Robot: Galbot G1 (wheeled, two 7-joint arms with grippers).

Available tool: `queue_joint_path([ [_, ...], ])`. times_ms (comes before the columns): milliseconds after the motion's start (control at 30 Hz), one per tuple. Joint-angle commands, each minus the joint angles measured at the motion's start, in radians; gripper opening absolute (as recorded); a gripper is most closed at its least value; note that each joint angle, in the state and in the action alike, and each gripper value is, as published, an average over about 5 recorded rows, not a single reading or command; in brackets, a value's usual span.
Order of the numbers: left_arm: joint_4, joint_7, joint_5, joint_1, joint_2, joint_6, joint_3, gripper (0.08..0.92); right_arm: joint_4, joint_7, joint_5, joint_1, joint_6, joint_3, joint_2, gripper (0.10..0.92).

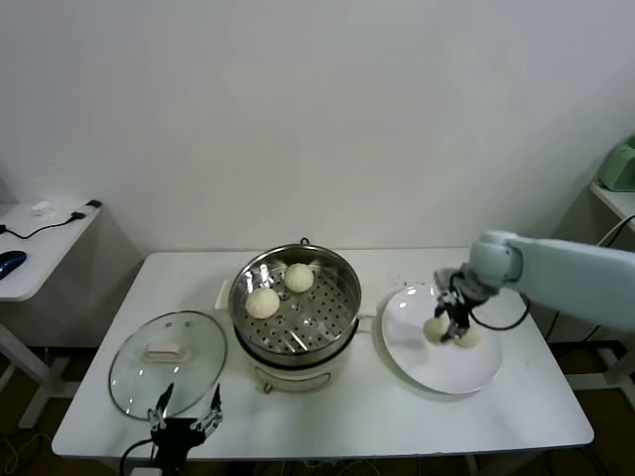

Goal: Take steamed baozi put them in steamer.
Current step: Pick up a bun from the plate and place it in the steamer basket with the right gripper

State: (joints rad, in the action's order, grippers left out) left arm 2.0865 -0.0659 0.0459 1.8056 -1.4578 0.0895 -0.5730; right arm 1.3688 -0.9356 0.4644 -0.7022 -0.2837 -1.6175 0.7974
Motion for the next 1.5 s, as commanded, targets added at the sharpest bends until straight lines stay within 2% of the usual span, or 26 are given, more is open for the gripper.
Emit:
queue_joint_path([
  [33, 0.008, 0.001, -0.003, 0.000, 0.000, 0.001, 0.002, 0.823, -0.056, -0.145, 0.100, -0.414, 0.238, 0.014, 0.264, 0.577],
  [167, 0.013, 0.001, -0.004, 0.000, 0.000, 0.002, 0.005, 0.823, -0.033, -0.156, 0.067, -0.399, 0.391, 0.104, 0.402, 0.577],
  [300, 0.013, 0.001, -0.003, 0.002, 0.000, 0.000, 0.003, 0.823, 0.024, -0.153, -0.045, -0.306, 0.540, 0.125, 0.496, 0.579],
  [433, 0.006, -0.001, -0.001, 0.004, 0.001, -0.005, 0.001, 0.823, 0.030, -0.173, -0.161, -0.191, 0.706, 0.126, 0.541, 0.579],
  [533, -0.002, -0.003, -0.002, 0.005, 0.000, -0.010, 0.000, 0.823, 0.026, -0.171, -0.184, -0.126, 0.765, 0.105, 0.553, 0.577],
  [1400, -0.006, -0.006, -0.001, 0.017, 0.000, -0.014, -0.005, 0.823, -0.159, -0.117, -0.345, 0.128, 0.852, 0.127, 0.626, 0.578],
  [1500, -0.005, -0.006, 0.000, 0.018, 0.000, -0.015, -0.005, 0.823, -0.162, -0.114, -0.339, 0.117, 0.863, 0.130, 0.627, 0.609],
])
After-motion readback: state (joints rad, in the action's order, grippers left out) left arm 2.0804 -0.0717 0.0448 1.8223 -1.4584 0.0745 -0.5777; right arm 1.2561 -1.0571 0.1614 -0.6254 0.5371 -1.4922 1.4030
